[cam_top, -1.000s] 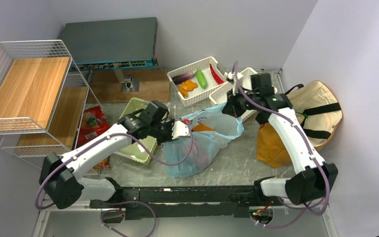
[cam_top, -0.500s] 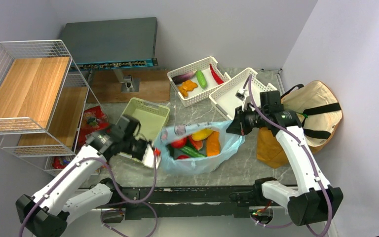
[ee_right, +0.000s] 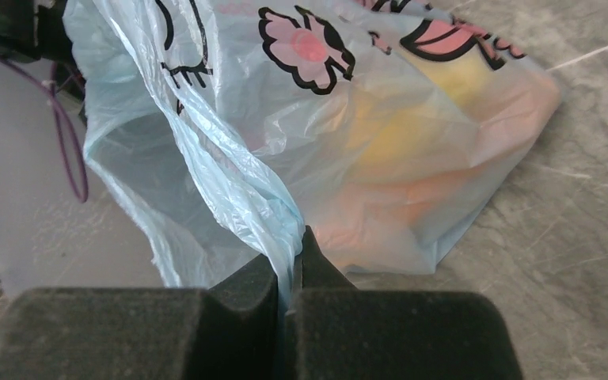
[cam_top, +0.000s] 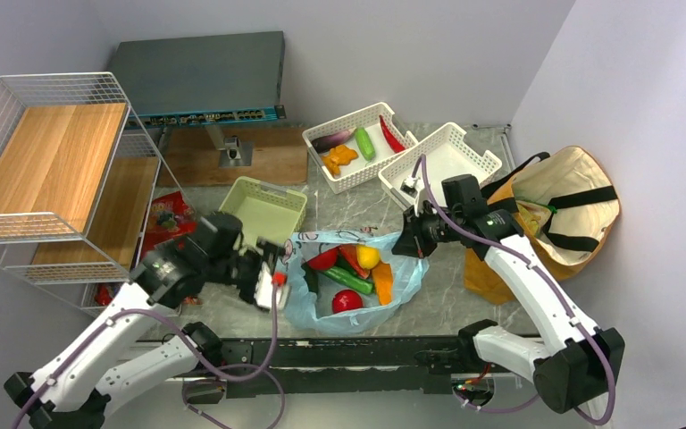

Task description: Untie the knot of the grocery bags and take out the mixed food

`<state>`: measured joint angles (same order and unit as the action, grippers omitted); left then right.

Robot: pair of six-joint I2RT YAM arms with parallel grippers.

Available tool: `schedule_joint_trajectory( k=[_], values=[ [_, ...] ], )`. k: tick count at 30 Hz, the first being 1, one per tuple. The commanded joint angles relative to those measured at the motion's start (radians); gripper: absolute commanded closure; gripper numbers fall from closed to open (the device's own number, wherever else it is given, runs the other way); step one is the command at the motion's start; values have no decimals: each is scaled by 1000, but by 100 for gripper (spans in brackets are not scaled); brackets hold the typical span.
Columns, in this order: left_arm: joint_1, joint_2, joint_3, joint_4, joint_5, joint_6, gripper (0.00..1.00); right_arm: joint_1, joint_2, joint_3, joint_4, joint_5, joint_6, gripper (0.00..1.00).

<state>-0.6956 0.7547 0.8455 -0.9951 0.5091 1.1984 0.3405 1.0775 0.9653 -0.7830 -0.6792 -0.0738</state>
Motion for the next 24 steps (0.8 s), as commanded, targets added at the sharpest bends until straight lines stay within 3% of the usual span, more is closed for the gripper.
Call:
schedule_joint_trajectory(
  k=[1,3,8,14,24],
  values=[
    [-22,102,275,211,122,-421,23,20,-48,-13,131,73,34,100],
    [-98,150,293,318,13,-478,24,50,-57,-28,176,80,56,100],
    [-216,270,195,500,-56,-370,28,69,-28,-40,225,81,101,100],
    [-253,431,87,584,-108,-218,32,67,-32,-30,249,125,137,100],
    [-221,597,-35,679,-273,-57,6,10,-73,-113,213,155,170,100]
  ],
)
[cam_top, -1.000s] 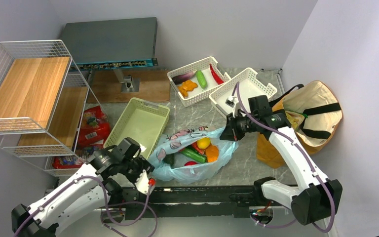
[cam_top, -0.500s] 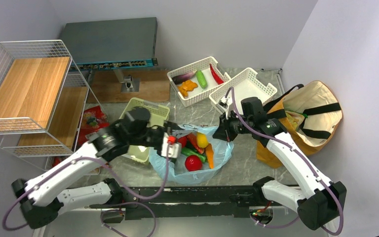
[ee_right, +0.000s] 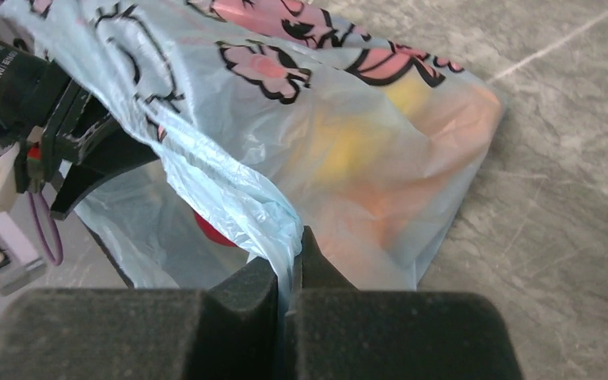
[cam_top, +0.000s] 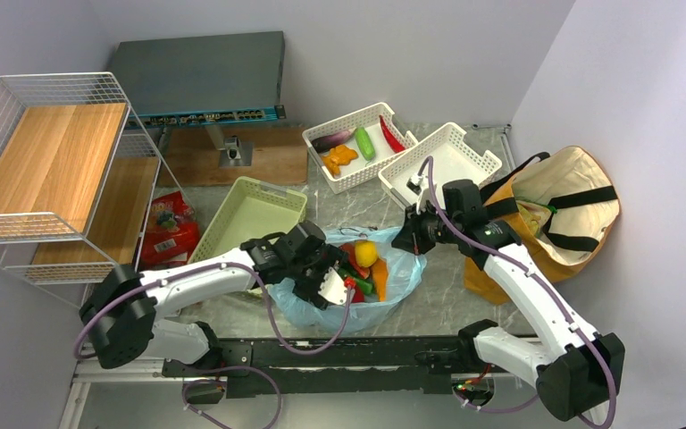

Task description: Untie the knot of the grocery bags and take out the mixed food

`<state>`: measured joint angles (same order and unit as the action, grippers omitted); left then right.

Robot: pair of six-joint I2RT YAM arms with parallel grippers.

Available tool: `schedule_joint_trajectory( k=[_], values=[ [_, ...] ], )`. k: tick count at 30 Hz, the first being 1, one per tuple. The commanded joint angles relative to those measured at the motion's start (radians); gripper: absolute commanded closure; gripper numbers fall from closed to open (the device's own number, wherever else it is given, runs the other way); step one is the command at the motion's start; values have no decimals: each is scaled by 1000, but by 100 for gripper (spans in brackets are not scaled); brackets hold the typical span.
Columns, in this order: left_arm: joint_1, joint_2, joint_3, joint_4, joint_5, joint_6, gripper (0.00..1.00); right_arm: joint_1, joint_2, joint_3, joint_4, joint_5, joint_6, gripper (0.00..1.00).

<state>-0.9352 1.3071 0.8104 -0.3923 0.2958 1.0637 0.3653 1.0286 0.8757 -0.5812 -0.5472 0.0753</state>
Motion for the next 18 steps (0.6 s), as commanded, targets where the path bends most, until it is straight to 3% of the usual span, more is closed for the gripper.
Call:
schedule_joint_trajectory(
  k=[1,11,18],
  values=[
    [22,68,0,82,-71,79,4,-20,-27,-28,7,20,18,100],
    [43,165,11,124,-183,135,1,-23,-15,-25,-2,-8,3,100],
    [57,172,165,-116,-246,184,1,-23,20,28,-22,-16,-19,100]
  ],
)
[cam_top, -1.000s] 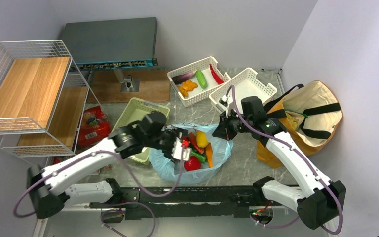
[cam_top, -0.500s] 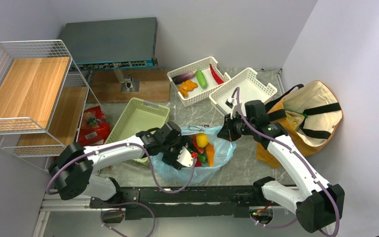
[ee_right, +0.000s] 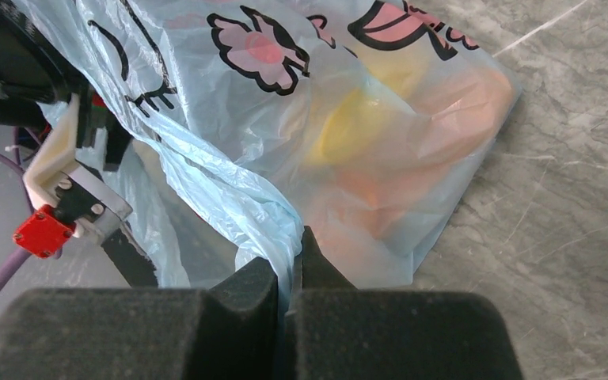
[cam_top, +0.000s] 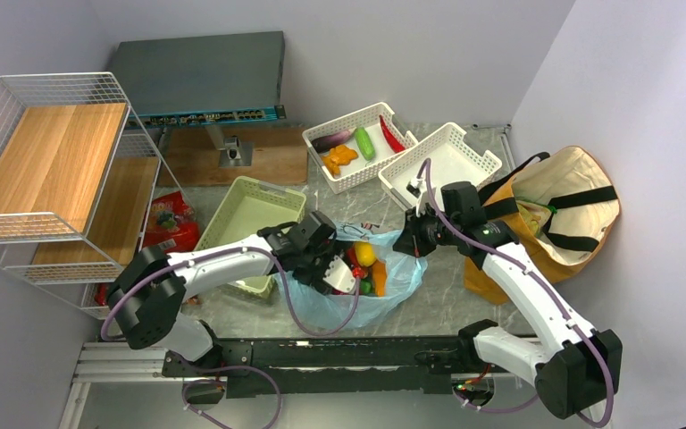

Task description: Untie the knot of the grocery bags and take out the mixed food

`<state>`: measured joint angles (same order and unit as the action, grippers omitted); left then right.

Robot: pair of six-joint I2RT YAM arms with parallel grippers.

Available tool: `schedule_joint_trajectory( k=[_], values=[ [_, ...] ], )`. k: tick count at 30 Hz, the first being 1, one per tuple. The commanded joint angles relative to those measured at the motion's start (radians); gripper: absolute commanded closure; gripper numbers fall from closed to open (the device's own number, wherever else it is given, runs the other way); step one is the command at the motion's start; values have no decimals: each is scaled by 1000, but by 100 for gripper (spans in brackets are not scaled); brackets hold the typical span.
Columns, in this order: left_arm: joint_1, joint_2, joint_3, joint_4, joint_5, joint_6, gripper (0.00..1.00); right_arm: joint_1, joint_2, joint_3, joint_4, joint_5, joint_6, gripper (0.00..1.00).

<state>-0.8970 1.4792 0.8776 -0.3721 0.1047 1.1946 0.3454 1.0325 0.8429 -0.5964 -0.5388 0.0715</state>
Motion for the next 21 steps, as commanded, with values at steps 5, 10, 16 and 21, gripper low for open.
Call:
schedule_joint_trajectory(
  k=[5,10,16,21],
  values=[
    [67,54,126,-264,-27,77,1,-2,55,86,12,-42,-14,100],
    [85,76,72,-188,18,90,21,-3,112,118,12,-43,-40,100],
    [83,-18,105,-145,263,-63,18,0,132,125,0,-45,-58,100],
    [81,-14,172,-173,328,-183,53,-2,130,115,7,-45,-62,100]
  ],
)
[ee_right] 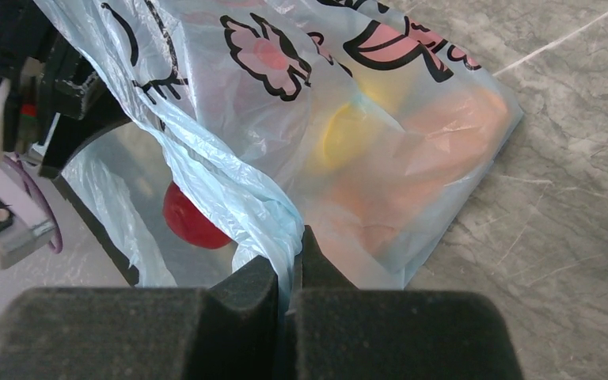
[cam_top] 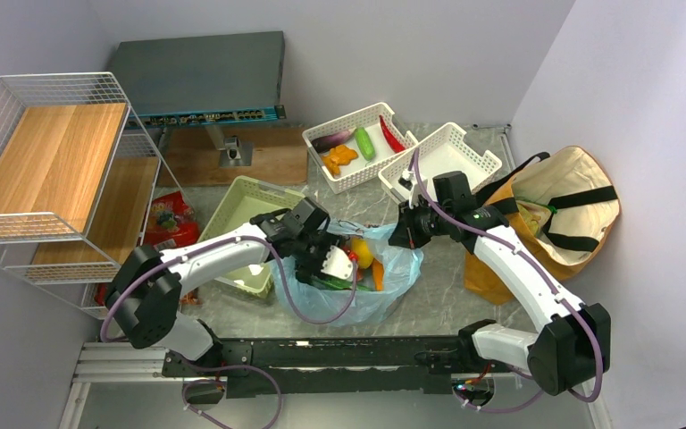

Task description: Untie the knot of the grocery bags and take out the mixed food

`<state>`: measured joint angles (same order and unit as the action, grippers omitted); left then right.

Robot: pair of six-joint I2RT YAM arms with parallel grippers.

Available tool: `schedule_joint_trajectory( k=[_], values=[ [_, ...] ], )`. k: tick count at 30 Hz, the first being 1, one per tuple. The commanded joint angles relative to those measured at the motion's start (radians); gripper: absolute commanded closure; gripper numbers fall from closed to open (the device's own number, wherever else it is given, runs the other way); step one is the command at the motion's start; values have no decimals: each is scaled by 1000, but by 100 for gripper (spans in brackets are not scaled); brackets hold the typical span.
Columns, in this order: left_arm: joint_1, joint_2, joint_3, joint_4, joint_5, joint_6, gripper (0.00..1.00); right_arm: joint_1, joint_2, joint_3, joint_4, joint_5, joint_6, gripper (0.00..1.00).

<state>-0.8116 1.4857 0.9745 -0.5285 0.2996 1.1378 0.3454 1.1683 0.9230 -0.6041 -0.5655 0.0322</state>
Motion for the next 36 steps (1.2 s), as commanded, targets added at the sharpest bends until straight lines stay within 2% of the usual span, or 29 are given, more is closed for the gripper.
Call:
schedule_joint_trajectory(
  k=[1,4,6,8,11,15,17,19,24,27,29,31,33,36],
  values=[
    [2,-32,91,-20,149,-157,60,-2,-8,34,15,-16,-23,100],
    [40,-157,97,22,264,-265,78,-3,-22,26,19,-3,-51,100],
    [64,-244,80,68,299,-348,83,-2,-30,21,22,-4,-59,100],
    [118,-320,67,114,297,-462,84,-2,-39,18,25,1,-64,100],
    [272,-401,62,103,253,-570,80,-2,-56,9,26,16,-76,100],
    [515,-468,-16,82,100,-579,77,-1,-84,-10,25,17,-78,100],
    [625,-465,-62,76,88,-587,76,-2,-97,-26,35,13,-71,100],
    [681,-427,-96,52,82,-581,74,-1,-104,-46,54,3,-62,100],
    [711,-305,-161,92,21,-593,60,-2,-109,-67,87,-14,-57,100],
    [722,-267,-123,63,30,-598,34,-1,-124,-70,104,2,-69,100],
    [733,-331,-96,42,138,-578,23,0,-162,-76,129,17,-74,100],
    [734,-435,-90,64,283,-537,2,5,-205,-88,170,47,-72,100],
    [670,-526,-84,98,359,-508,1,11,-227,-92,186,59,-72,100],
    [462,-571,-70,87,321,-402,1,21,-218,-95,165,37,-73,100]
  ],
)
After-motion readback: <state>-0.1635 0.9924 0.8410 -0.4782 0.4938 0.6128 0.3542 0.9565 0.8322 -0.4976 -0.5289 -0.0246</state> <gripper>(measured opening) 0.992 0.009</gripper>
